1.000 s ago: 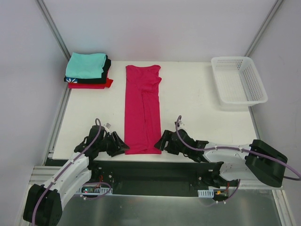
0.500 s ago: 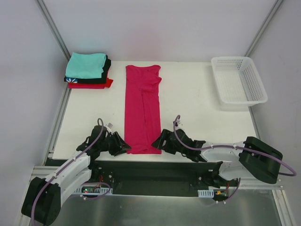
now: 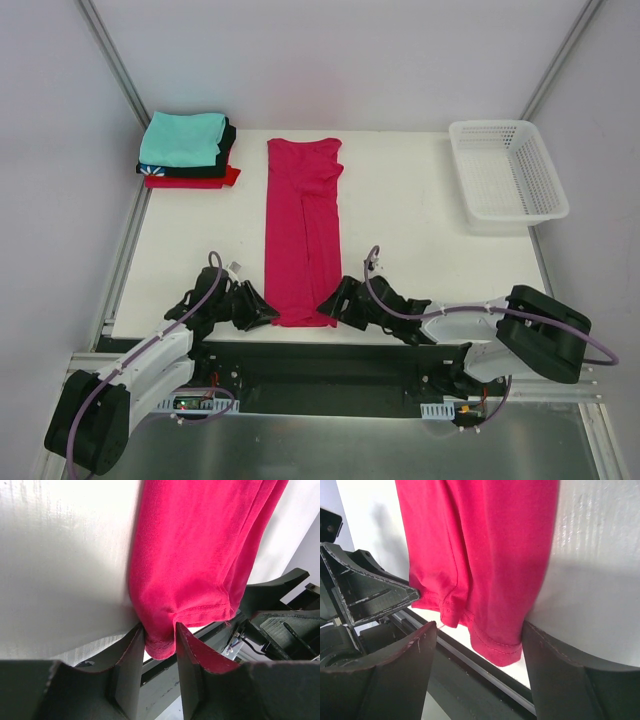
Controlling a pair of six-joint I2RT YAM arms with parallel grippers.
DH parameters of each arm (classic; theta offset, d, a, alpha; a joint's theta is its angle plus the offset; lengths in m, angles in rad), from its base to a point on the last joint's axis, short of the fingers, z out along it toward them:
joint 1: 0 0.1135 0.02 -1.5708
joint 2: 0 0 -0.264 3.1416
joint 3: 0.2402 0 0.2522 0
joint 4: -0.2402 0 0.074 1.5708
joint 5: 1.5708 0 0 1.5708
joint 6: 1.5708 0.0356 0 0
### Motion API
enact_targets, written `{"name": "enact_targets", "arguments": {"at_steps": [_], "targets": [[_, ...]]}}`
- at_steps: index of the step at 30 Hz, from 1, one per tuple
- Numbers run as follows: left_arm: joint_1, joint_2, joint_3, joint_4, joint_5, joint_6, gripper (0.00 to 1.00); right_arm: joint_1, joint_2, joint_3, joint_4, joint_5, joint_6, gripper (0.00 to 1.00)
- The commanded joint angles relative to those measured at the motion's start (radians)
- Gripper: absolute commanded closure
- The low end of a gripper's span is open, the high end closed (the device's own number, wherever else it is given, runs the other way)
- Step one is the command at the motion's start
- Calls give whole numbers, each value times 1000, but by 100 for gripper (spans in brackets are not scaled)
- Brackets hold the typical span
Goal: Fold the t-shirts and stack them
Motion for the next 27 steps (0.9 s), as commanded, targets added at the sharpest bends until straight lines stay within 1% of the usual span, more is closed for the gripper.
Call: {"name": "enact_targets", "arguments": {"at_steps": [1, 2, 4, 5, 7, 8, 10, 17, 21, 24, 27], "targets": [[-12, 13, -19, -11, -27, 6, 69, 31, 22, 17, 51, -10, 32, 30], [-12, 13, -19, -9, -27, 6, 69, 34, 23, 18, 50, -8, 32, 37], [-12, 13, -19, -9, -25, 8, 69, 36, 28, 19, 50, -8, 34, 44], [-12, 12, -19, -9, -25, 8, 69, 37, 26, 19, 50, -7, 32, 52], [-12, 12, -19, -11, -24, 6, 70, 39, 22, 15, 50, -5, 31, 60], [-12, 10, -21, -9, -25, 6, 69, 37, 22, 13, 44, -5, 29, 66], [-12, 10, -20, -11, -24, 8, 70, 37, 12, 13, 37, 1, 29, 70], [-12, 9, -21, -11, -24, 7, 70, 40, -1, 24, -18, 3, 12, 71], [-12, 1, -23, -11, -19, 6, 71, 47, -4, 28, -41, -5, 11, 70], [-12, -1, -23, -11, -18, 5, 71, 53, -11, 19, -45, 4, 17, 68], [-12, -4, -24, -12, -16, 3, 71, 54, -17, 22, -58, 7, 11, 63]]}}
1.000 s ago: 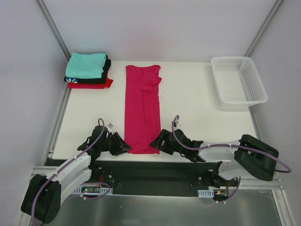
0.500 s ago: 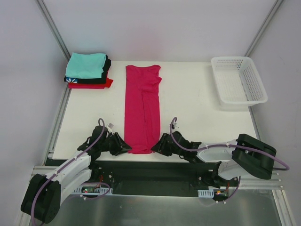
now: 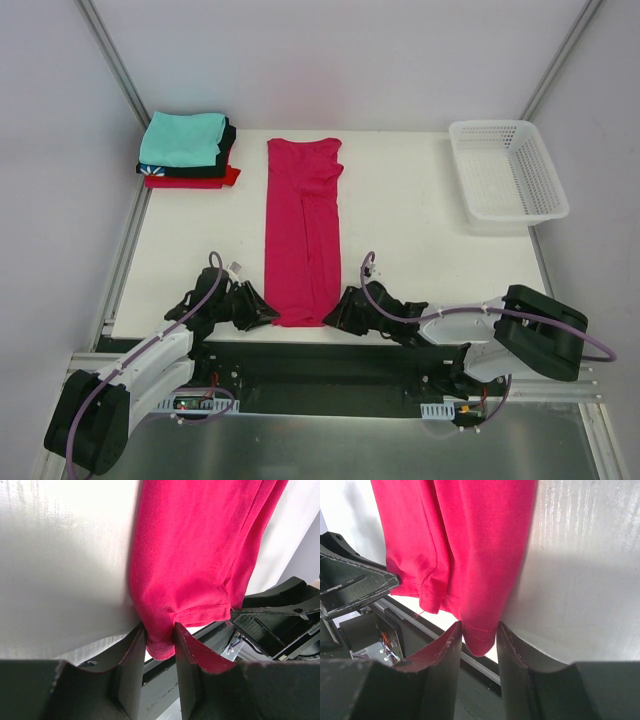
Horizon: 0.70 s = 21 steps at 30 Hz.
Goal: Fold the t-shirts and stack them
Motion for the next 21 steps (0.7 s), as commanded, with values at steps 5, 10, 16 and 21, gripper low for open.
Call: {"name": "enact_targets", "arguments": {"at_steps": [5, 10, 16, 21], "targets": [[-7, -5, -21, -19, -10, 4, 72, 9, -34, 27, -27, 18, -24, 62], [-7, -12, -21, -22, -6, 0, 88, 9, -55, 21, -34, 23, -27, 81], [-7, -28, -17, -39, -3, 0, 90, 9, -92, 18, -79, 38, -36, 85], [-7, -69, -8, -86, 17, -2, 91, 15, -141, -11, -99, 37, -23, 86]]}}
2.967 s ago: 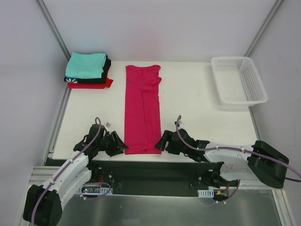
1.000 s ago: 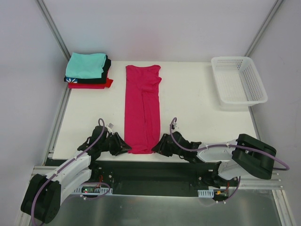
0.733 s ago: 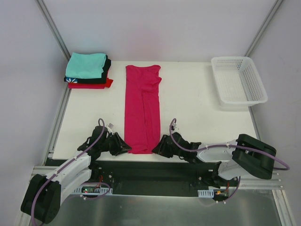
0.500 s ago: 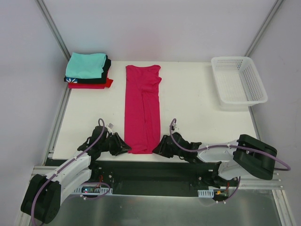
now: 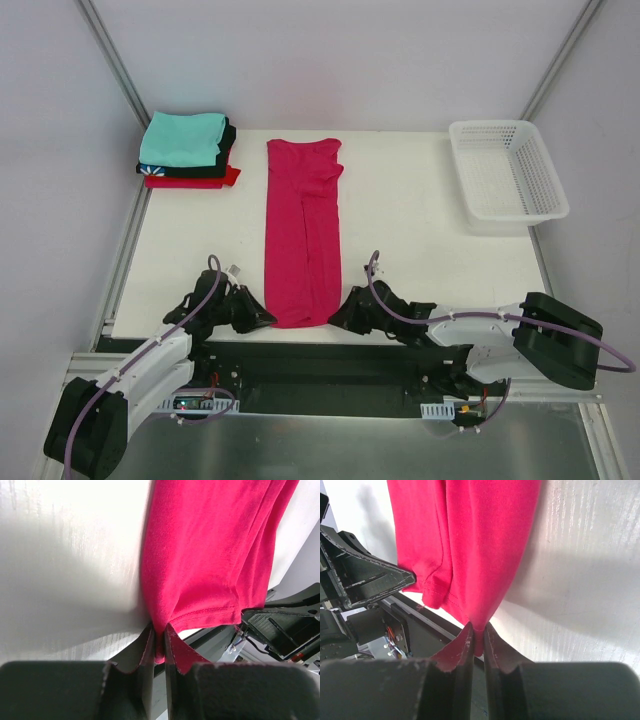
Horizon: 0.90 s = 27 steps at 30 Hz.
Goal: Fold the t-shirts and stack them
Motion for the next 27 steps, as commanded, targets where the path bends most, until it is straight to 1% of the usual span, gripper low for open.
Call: {"name": "enact_targets", "arguments": {"at_steps": [1, 9, 16, 22, 24, 27], "targets": [[-7, -49, 10, -65, 18, -2, 92, 15, -64, -19, -33, 27, -2, 86], [-14, -163, 64, -205, 29, -16, 93, 74, -147, 22, -153, 67, 3, 87], [-31, -249, 186, -334, 20, -35, 93, 105, -219, 108, -286, 113, -23, 87], [-33, -234, 297, -389, -3, -22, 93, 113, -303, 168, -397, 171, -60, 87], [-33, -208, 330, -397, -16, -10, 93, 113, -320, 194, -459, 197, -79, 87], [-34, -160, 357, -397, -25, 7, 93, 110, -340, 227, -503, 230, -109, 87]]}}
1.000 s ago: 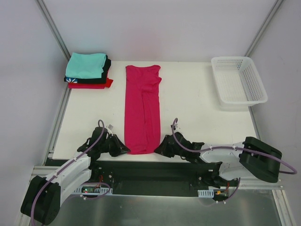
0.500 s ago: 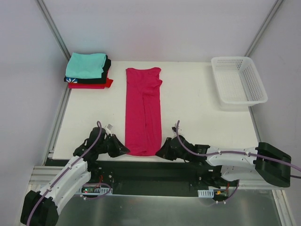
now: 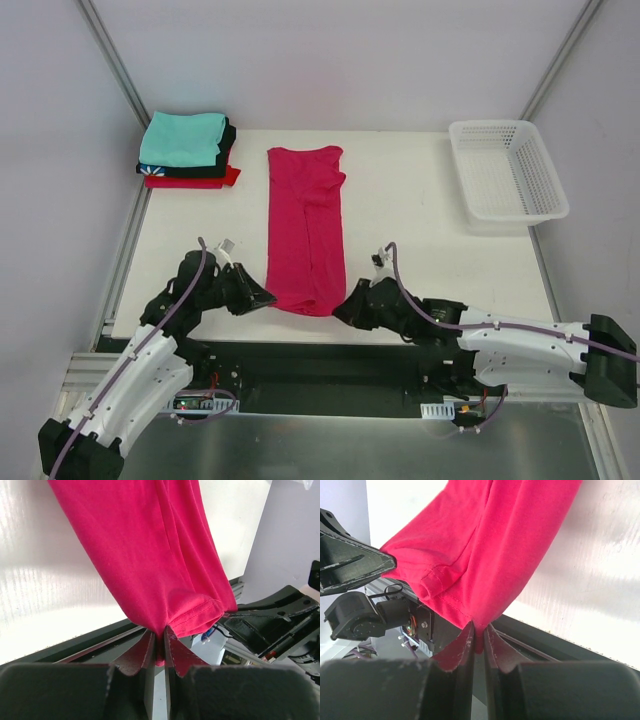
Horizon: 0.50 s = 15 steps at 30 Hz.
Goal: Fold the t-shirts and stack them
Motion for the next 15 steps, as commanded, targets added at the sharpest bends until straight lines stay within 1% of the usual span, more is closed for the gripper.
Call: {"name": "enact_targets", "arguments": {"at_steps": [1, 7, 10, 14, 15], "targets": [[-12, 57, 78, -55, -33, 2, 93, 2, -44, 74, -107, 80, -67, 87], [-12, 145, 145, -55, -73, 31, 92, -61, -40, 140, -173, 99, -137, 87], [-12, 203, 187, -55, -85, 46, 92, -122, -15, 186, -179, 48, -192, 88], [-12, 286, 250, -52, -101, 67, 95, -204, 54, 252, -188, -15, -257, 93], [-12, 299, 274, -52, -111, 72, 95, -217, 64, 268, -188, -26, -278, 93]]}}
